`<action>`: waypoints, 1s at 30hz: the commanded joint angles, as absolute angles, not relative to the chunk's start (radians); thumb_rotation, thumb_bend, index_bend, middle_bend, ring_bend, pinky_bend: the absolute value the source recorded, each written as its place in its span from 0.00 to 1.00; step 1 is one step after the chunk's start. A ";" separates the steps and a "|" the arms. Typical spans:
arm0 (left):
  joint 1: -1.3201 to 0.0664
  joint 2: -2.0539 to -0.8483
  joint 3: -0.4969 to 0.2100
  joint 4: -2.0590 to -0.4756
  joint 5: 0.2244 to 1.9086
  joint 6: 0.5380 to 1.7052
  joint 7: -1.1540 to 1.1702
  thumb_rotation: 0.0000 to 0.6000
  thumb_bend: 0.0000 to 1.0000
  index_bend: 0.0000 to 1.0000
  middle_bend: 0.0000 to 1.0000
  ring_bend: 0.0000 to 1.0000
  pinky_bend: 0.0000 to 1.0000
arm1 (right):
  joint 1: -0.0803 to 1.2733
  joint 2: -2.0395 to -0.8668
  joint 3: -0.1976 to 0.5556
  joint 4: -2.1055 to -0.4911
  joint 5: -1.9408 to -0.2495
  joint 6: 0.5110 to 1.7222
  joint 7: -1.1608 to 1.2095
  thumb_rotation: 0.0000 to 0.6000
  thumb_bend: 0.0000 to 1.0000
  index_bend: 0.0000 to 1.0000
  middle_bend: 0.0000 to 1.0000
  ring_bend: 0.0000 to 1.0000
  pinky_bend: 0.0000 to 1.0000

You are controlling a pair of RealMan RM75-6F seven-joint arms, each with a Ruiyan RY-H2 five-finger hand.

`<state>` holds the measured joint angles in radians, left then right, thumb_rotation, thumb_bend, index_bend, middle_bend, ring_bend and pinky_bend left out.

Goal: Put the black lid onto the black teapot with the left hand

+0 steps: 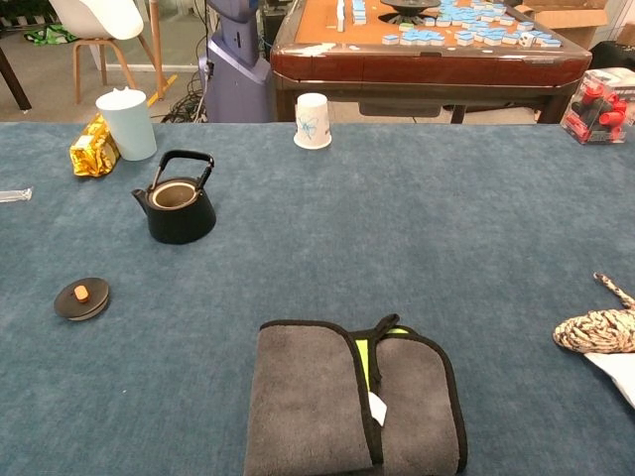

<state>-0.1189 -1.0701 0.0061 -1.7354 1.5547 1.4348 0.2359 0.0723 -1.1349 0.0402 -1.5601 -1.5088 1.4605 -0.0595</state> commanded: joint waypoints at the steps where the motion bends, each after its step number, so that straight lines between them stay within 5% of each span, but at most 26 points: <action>1: -0.127 -1.040 0.016 -1.766 1.559 1.414 0.241 1.00 0.35 0.08 0.00 0.00 0.00 | 0.080 -1.140 0.040 -1.554 -1.508 1.448 -0.069 1.00 0.42 0.26 0.05 0.01 0.02; 10: -0.152 -1.036 0.012 -1.779 1.517 1.352 0.242 1.00 0.34 0.21 0.00 0.00 0.00 | 0.104 -1.126 0.063 -1.584 -1.512 1.443 -0.066 1.00 0.42 0.26 0.05 0.01 0.01; 30: -0.233 -1.140 -0.010 -1.665 1.429 1.216 0.240 1.00 0.34 0.22 0.00 0.00 0.00 | 0.201 -0.978 0.126 -1.811 -1.450 1.336 -0.177 1.00 0.42 0.26 0.05 0.01 0.01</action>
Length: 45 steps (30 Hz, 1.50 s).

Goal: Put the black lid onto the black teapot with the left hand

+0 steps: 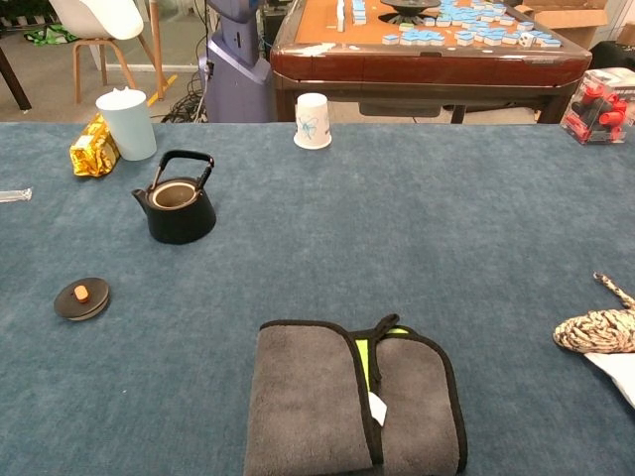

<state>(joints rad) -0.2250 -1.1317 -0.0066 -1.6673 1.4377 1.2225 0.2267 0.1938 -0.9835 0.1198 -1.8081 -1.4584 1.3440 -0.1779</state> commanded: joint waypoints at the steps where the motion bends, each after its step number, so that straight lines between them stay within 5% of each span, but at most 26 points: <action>1: -0.235 -1.144 -0.011 -1.667 1.427 1.214 0.245 1.00 0.34 0.21 0.00 0.00 0.00 | 0.205 -0.977 0.129 -1.810 -1.447 1.333 -0.177 1.00 0.42 0.26 0.05 0.01 0.01; 27: -0.308 -1.264 -0.006 -1.653 1.347 1.135 0.427 1.00 0.34 0.22 0.00 0.00 0.00 | 0.299 -0.918 0.169 -1.845 -1.380 1.242 -0.179 1.00 0.42 0.26 0.05 0.01 0.01; 45: -0.407 -1.212 -0.022 -1.795 1.179 1.029 0.633 1.00 0.34 0.16 0.00 0.00 0.00 | 0.317 -0.909 0.164 -1.829 -1.371 1.231 -0.160 1.00 0.42 0.26 0.05 0.01 0.00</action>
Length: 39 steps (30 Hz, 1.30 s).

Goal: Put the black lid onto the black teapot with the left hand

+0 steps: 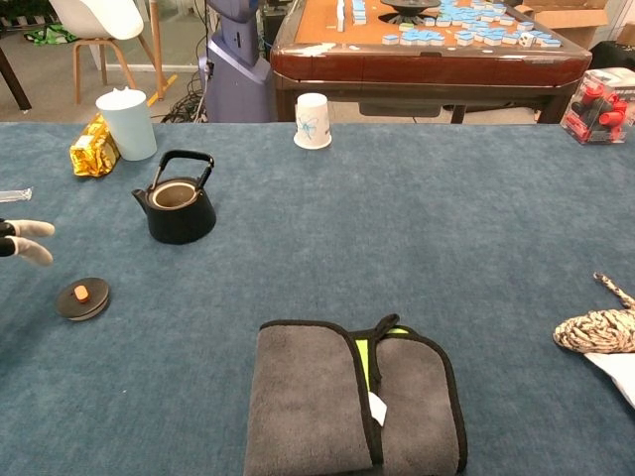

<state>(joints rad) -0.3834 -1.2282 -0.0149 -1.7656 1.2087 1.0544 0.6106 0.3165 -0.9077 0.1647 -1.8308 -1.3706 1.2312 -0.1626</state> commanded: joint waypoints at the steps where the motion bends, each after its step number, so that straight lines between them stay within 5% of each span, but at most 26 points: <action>1: -0.419 -1.207 -0.023 -1.808 1.165 1.017 0.644 1.00 0.34 0.16 0.00 0.00 0.00 | 0.318 -0.911 0.163 -1.825 -1.371 1.231 -0.158 1.00 0.42 0.26 0.05 0.01 0.00; 39: -0.586 -1.302 -0.007 -1.668 1.115 0.910 0.582 1.00 0.34 0.18 0.00 0.00 0.00 | 0.342 -0.922 0.154 -1.794 -1.328 1.205 -0.162 1.00 0.42 0.26 0.05 0.01 0.00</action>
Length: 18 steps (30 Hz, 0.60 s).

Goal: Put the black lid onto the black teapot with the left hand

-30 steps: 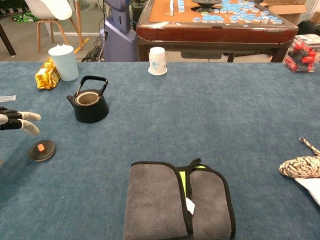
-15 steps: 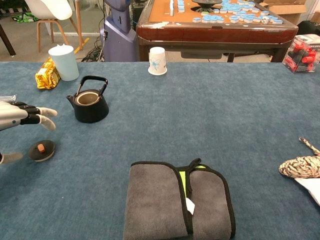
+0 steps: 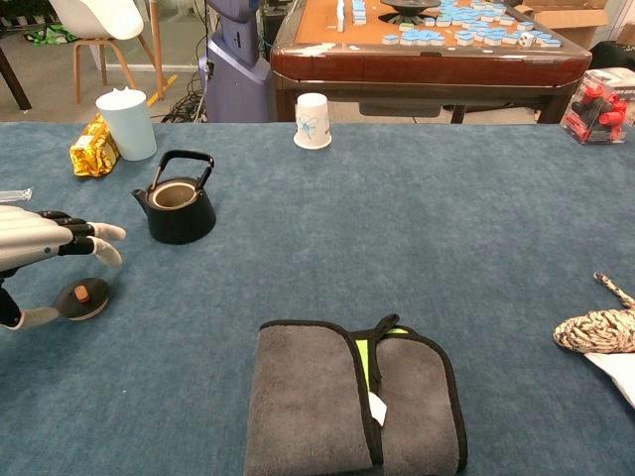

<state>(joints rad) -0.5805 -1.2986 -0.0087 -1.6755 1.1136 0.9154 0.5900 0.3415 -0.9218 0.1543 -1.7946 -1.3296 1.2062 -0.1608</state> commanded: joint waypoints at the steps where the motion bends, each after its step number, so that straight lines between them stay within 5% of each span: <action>1: -0.588 -1.301 -0.006 -1.664 1.113 0.908 0.580 1.00 0.34 0.17 0.00 0.00 0.00 | 0.343 -0.923 0.154 -1.794 -1.326 1.205 -0.164 1.00 0.42 0.26 0.05 0.01 0.00; 18: -0.612 -1.311 0.014 -1.619 1.103 0.889 0.549 1.00 0.34 0.17 0.00 0.00 0.00 | 0.347 -0.930 0.150 -1.795 -1.309 1.201 -0.177 1.00 0.42 0.26 0.05 0.01 0.00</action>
